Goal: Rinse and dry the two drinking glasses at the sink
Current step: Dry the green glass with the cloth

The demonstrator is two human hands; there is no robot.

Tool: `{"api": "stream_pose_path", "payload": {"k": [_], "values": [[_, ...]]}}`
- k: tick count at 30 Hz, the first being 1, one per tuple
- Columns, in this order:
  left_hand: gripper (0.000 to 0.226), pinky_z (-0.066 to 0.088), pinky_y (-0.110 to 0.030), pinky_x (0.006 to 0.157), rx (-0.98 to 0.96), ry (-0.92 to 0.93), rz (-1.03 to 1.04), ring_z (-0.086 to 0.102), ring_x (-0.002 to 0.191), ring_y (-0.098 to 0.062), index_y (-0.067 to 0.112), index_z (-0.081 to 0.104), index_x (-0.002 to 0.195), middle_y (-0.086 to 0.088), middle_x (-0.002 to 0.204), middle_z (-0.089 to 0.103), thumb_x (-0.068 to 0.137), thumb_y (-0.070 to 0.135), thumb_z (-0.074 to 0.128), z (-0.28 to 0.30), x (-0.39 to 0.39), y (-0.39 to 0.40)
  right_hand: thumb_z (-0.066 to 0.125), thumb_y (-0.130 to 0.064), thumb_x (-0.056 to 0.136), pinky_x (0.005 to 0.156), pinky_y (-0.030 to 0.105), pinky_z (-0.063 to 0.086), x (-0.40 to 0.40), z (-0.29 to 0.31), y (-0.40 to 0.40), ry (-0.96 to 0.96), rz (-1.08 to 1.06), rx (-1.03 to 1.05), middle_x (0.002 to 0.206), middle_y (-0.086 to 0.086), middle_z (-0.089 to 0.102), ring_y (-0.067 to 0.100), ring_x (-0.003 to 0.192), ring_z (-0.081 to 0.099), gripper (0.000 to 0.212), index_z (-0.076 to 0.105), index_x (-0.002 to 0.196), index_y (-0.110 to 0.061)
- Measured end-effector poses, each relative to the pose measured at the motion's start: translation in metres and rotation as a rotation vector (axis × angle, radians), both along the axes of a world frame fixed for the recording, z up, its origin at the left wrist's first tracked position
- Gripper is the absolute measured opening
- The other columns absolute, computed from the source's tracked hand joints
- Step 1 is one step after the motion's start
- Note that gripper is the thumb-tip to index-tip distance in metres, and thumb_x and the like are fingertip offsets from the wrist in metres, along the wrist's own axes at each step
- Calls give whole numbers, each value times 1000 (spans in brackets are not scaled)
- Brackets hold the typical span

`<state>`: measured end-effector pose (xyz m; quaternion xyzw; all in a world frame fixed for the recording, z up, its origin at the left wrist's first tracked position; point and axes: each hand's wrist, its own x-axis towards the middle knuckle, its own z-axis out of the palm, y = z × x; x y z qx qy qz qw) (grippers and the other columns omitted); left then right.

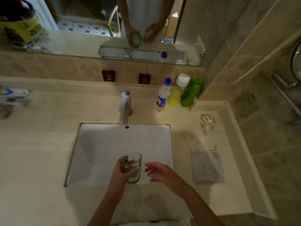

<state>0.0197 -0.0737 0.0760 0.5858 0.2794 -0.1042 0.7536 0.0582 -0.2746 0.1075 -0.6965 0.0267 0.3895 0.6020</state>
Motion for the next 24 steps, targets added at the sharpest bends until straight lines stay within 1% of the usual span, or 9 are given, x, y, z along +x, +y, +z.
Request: {"api": "stream_pose_path", "payload": {"k": [2, 5, 7, 9, 11, 13, 17, 20, 24], "values": [[105, 60, -44, 86, -11, 15, 25, 71, 108, -34, 22, 64, 125, -12, 118, 74, 34, 61, 98, -5, -1, 0, 62, -17, 88, 84, 32, 54, 8, -5, -24, -147, 49, -263, 94, -10, 68, 7, 86, 64, 25, 65, 104, -35], [100, 59, -52, 89, -34, 37, 100, 72, 105, -36, 22, 66, 119, -15, 116, 75, 34, 61, 99, -12, -4, 2, 58, -15, 89, 83, 31, 50, 21, -18, -72, -239, -10, -768, 93, -2, 67, 18, 90, 64, 12, 62, 99, -21], [85, 59, -52, 90, -48, 44, 132, 72, 107, -37, 21, 66, 117, -17, 118, 74, 43, 50, 97, -10, -5, 4, 59, -18, 87, 84, 32, 52, 30, -27, -98, -276, -34, -1021, 109, 8, 67, 25, 101, 64, 27, 59, 113, -9], [66, 57, -56, 93, -50, 51, 131, 71, 106, -37, 22, 65, 114, -15, 118, 73, 55, 38, 90, -7, -5, 5, 60, -31, 86, 83, 35, 52, 37, -33, -109, -244, 35, -1191, 125, 10, 57, 28, 111, 60, 53, 45, 132, -11], [50, 55, -58, 94, -33, 55, 126, 71, 102, -34, 22, 64, 112, -15, 117, 73, 67, 24, 85, -5, -6, 5, 61, -38, 84, 84, 38, 51, 44, -36, -108, -181, 110, -1271, 131, 11, 47, 30, 116, 54, 65, 34, 138, -13], [43, 56, -54, 90, -26, 56, 121, 71, 99, -33, 19, 64, 113, -16, 117, 73, 76, 15, 85, -6, -7, 6, 62, -36, 83, 87, 40, 50, 50, -41, -103, -153, 95, -1302, 131, 12, 44, 32, 117, 50, 64, 33, 135, -12], [69, 61, -44, 77, -23, 61, 120, 72, 103, -34, 11, 61, 127, -16, 120, 74, 65, 29, 85, -5, -9, 9, 60, -28, 87, 86, 39, 52, 54, -50, -96, -188, 52, -1398, 128, 12, 49, 29, 115, 54, 51, 38, 129, -11], [61, 60, -40, 72, -23, 42, 134, 72, 99, -32, 12, 61, 123, -17, 118, 73, 67, 25, 80, -4, -9, 11, 54, -25, 92, 78, 37, 56, 48, -53, -101, -309, 66, -1471, 119, 10, 54, 24, 104, 60, 36, 42, 124, -14], [67, 61, -41, 69, -22, 47, 71, 74, 94, -32, 10, 64, 123, -20, 115, 74, 64, 27, 91, 1, -10, 14, 50, -19, 94, 73, 36, 56, 46, -54, -117, -358, -42, -1352, 112, 7, 61, 25, 98, 66, 24, 50, 118, -16]]}}
